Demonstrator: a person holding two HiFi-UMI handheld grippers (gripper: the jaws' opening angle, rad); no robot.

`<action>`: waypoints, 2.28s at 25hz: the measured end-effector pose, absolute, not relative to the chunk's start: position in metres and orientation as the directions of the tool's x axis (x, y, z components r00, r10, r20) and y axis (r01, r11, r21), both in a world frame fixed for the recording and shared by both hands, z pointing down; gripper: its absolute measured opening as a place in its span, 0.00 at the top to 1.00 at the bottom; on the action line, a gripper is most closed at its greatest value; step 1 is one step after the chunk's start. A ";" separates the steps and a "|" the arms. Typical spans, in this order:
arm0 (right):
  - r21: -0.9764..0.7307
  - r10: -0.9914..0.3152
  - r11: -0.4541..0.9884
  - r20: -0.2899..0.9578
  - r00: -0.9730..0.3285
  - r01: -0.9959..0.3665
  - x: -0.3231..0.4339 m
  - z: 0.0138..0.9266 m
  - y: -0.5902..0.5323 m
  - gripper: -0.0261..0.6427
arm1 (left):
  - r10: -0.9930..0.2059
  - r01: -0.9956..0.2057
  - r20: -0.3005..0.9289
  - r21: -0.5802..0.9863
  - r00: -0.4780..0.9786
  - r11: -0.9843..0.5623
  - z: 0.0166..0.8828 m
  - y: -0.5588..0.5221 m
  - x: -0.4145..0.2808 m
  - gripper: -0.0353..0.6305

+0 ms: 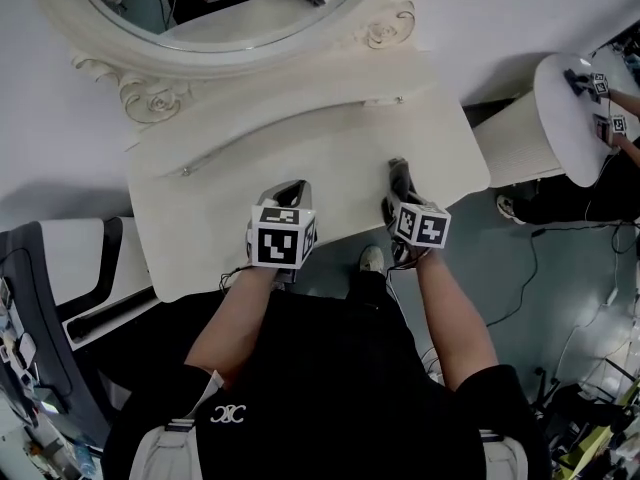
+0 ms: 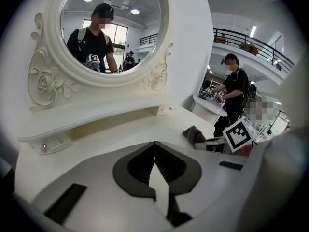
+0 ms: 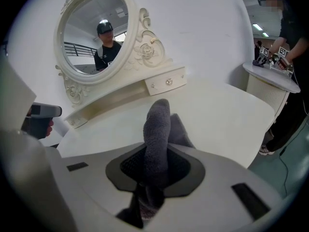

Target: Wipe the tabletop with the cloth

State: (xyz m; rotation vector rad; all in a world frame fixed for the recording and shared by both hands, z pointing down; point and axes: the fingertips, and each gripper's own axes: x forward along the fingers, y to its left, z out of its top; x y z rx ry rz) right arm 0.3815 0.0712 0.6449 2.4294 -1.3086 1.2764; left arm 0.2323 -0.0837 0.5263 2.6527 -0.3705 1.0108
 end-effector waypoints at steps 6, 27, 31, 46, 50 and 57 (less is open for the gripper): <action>-0.272 -0.646 -0.600 0.720 0.255 -0.752 0.440 0.649 0.109 0.84 | -0.143 -0.332 0.689 0.149 0.711 -0.931 0.531 -0.037 0.283 0.94; -0.241 -0.651 -0.537 0.728 0.215 -0.809 0.610 0.655 0.201 0.84 | -0.254 -0.429 0.690 0.090 0.678 -0.899 0.515 0.047 0.393 0.94; -0.280 -0.657 -0.521 0.735 0.169 -0.806 0.616 0.656 0.200 0.84 | -0.267 -0.440 0.686 0.086 0.677 -0.894 0.510 0.048 0.401 0.94; -0.224 -0.650 -0.458 0.744 0.152 -0.860 0.641 0.656 0.149 0.84 | -0.240 -0.412 0.697 0.087 0.676 -0.907 0.511 0.052 0.425 0.94; -0.210 -0.648 -0.447 0.746 0.153 -0.869 0.656 0.656 0.128 0.84 | -0.249 -0.427 0.704 0.085 0.665 -0.900 0.514 0.036 0.428 0.94; -0.196 -0.649 -0.430 0.746 0.151 -0.881 0.690 0.656 0.079 0.84 | -0.251 -0.441 0.710 0.093 0.657 -0.893 0.520 0.000 0.441 0.94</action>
